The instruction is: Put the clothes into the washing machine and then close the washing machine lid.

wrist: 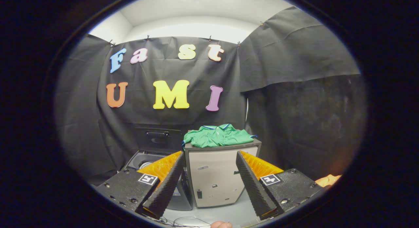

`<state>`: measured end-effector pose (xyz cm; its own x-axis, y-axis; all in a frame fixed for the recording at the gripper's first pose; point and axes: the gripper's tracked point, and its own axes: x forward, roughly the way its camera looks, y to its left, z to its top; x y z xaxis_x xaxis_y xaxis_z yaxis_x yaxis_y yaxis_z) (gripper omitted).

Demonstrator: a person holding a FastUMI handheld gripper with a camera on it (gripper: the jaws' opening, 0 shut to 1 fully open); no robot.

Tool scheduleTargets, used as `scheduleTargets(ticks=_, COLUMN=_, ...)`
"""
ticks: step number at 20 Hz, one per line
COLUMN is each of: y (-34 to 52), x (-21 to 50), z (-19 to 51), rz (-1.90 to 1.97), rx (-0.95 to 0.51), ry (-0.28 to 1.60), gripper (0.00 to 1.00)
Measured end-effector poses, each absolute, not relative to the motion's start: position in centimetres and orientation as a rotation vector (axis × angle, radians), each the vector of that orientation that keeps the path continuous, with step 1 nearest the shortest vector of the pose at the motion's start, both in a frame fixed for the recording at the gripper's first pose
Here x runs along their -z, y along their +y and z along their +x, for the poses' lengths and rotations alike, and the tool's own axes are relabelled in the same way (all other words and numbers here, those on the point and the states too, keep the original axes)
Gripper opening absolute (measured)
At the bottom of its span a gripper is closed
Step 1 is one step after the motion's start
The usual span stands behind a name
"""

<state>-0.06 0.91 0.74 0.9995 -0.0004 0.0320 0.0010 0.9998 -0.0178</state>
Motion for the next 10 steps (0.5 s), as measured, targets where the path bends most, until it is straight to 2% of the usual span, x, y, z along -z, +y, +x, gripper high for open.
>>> scheduleTargets(ticks=10, y=1.85, x=-0.86, z=0.37, rz=-0.055, rx=-0.018, ry=-0.033, gripper=0.99)
